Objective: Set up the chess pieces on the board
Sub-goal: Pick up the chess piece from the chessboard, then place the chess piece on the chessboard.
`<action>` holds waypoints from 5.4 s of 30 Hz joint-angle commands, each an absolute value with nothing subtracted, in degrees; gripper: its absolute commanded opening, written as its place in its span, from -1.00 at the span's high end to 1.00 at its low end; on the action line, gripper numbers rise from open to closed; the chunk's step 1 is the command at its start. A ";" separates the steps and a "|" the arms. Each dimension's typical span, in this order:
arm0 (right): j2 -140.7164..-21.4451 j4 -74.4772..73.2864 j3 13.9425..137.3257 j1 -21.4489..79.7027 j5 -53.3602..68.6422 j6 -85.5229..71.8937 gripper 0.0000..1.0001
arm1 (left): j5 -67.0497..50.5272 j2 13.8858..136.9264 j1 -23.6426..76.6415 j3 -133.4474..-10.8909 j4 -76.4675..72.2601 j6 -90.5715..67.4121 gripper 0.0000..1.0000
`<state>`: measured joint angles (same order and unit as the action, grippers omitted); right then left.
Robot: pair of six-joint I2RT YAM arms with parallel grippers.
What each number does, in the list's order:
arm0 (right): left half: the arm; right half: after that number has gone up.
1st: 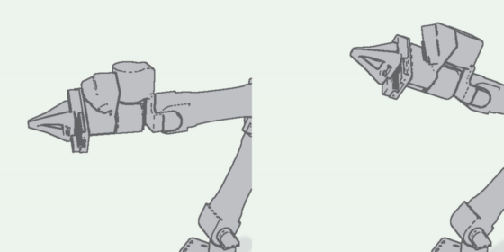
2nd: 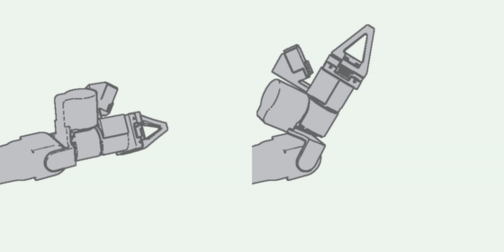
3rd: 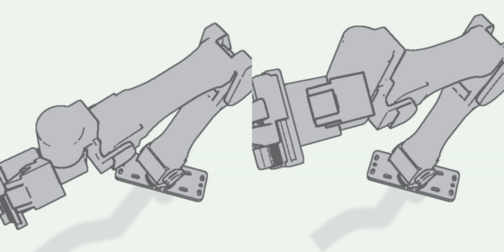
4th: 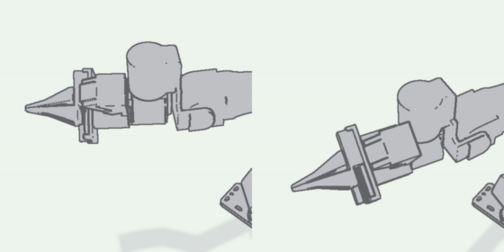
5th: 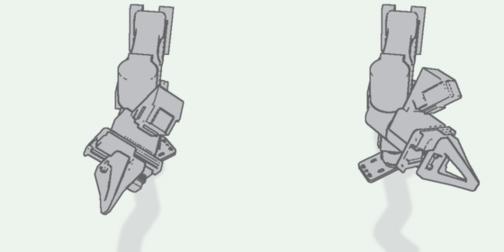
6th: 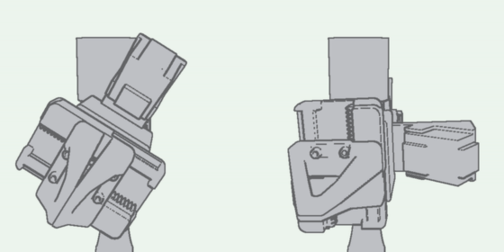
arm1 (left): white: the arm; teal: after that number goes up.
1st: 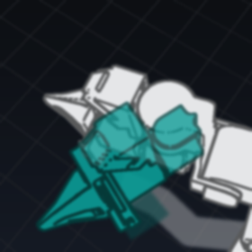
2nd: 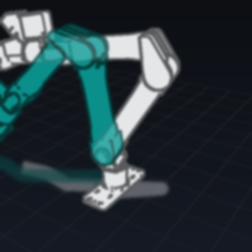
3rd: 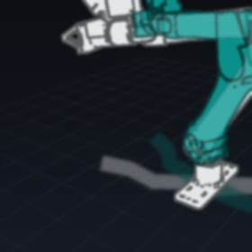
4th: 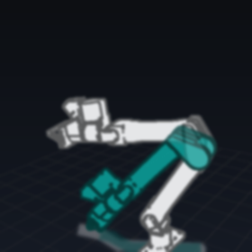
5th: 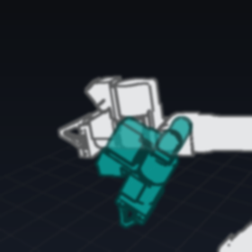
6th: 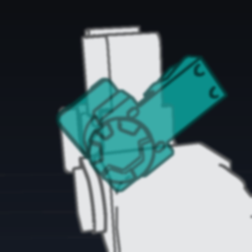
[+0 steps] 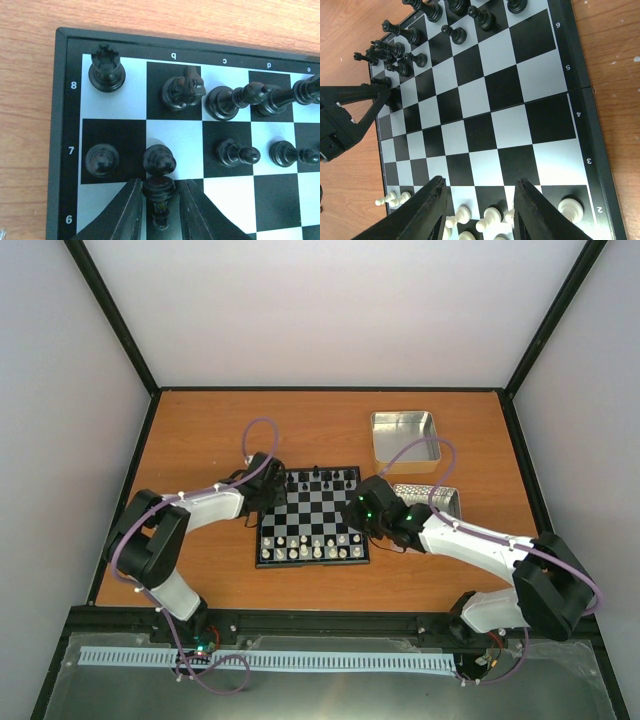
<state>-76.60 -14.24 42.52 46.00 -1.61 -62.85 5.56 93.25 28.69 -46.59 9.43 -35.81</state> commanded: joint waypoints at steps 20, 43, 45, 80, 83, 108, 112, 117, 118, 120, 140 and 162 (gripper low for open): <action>-75.09 -10.15 42.03 45.94 -0.26 -54.26 0.22 | -4.63 81.53 28.92 -41.63 16.84 -35.26 0.84; -70.05 9.26 43.60 58.09 -3.02 -33.27 -0.09 | -28.47 56.84 28.83 -34.37 -7.70 -75.11 0.74; -68.17 12.56 42.04 58.10 -2.40 -34.13 -0.12 | -28.88 56.10 28.81 -33.74 -9.30 -78.58 0.75; -74.94 5.38 52.32 61.70 -13.50 -27.66 0.22 | -26.32 53.37 28.83 -31.56 -13.33 -92.20 0.75; -75.97 4.49 53.92 61.70 -13.69 -26.68 0.22 | -26.37 53.30 28.82 -31.40 -13.36 -92.33 0.75; -81.94 2.11 60.46 61.88 -19.87 -26.37 0.75 | -28.48 53.71 28.83 -30.99 -14.89 -92.80 0.75; -81.85 1.69 60.46 61.88 -20.32 -26.72 0.91 | -28.65 53.62 28.82 -30.69 -14.96 -92.91 0.70; -81.30 -0.41 60.35 61.88 -21.88 -29.03 0.94 | -28.03 53.40 28.83 -30.22 -14.49 -92.46 0.59; -81.04 -1.33 60.42 61.88 -22.16 -29.92 0.94 | -27.85 53.38 28.81 -30.28 -14.09 -92.09 0.58; -80.06 -3.45 60.55 61.80 -21.94 -31.49 0.95 | -27.10 53.20 28.83 -30.51 -12.97 -91.21 0.48; -92.36 -39.12 74.90 42.94 14.57 -37.60 0.94 | 1.60 48.28 27.60 -29.75 13.88 -45.52 -0.44; -126.52 -62.14 108.35 39.44 13.17 -38.48 0.94 | 2.80 46.85 25.76 -27.27 15.85 -34.72 -0.47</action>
